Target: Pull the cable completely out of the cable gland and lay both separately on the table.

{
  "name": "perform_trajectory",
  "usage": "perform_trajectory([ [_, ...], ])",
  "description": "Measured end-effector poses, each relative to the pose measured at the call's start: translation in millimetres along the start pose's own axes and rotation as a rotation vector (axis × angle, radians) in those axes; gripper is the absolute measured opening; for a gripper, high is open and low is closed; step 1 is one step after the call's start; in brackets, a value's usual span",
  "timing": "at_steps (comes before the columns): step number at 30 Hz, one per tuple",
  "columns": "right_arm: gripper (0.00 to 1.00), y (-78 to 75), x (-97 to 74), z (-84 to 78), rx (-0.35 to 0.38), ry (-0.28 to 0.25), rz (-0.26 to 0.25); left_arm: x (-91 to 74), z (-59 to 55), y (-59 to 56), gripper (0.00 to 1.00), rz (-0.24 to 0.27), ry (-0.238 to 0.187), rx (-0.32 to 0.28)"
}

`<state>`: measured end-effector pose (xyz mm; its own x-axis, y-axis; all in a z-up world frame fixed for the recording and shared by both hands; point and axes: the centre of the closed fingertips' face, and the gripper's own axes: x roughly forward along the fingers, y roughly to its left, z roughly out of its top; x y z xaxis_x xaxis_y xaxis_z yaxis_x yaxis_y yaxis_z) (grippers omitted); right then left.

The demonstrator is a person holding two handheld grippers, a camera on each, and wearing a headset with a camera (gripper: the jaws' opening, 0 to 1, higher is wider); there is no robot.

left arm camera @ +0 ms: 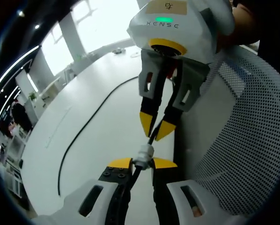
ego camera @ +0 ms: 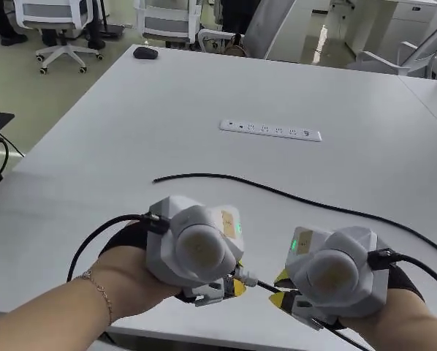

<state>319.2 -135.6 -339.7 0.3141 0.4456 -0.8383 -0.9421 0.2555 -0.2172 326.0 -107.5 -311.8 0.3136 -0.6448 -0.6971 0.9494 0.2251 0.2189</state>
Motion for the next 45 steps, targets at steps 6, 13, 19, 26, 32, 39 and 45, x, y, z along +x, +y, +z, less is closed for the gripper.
perform_trajectory([
  [6, 0.03, 1.4, 0.0, -1.0, -0.002, 0.011, 0.002, 0.0, -2.7, -0.6, 0.17, 0.004, 0.01, -0.003],
  [13, 0.03, -3.3, 1.7, -18.5, 0.008, 0.089, -0.016, -1.0, -6.4, 3.3, 0.17, 0.017, 0.025, -0.015],
  [19, 0.03, -3.4, 1.9, -28.8, 0.045, 0.13, -0.015, -1.2, -9.0, 5.0, 0.17, 0.03, 0.039, -0.008],
  [26, 0.03, -8.4, 0.2, -45.4, 0.097, 0.191, -0.027, -2.5, -9.3, 8.5, 0.17, 0.043, 0.04, -0.016],
  [32, 0.04, -3.2, 1.2, -53.1, 0.089, 0.233, -0.006, -2.4, -9.8, 8.6, 0.17, 0.044, 0.043, -0.013],
  [39, 0.17, -1.9, 3.2, -37.8, 0.06, 0.171, 0.001, -2.1, -9.7, 8.0, 0.17, 0.042, 0.045, -0.001],
  [45, 0.2, -0.7, 0.8, -7.2, 0.031, 0.038, 0.0, -0.6, -2.2, -0.8, 0.17, 0.011, 0.018, 0.048],
])
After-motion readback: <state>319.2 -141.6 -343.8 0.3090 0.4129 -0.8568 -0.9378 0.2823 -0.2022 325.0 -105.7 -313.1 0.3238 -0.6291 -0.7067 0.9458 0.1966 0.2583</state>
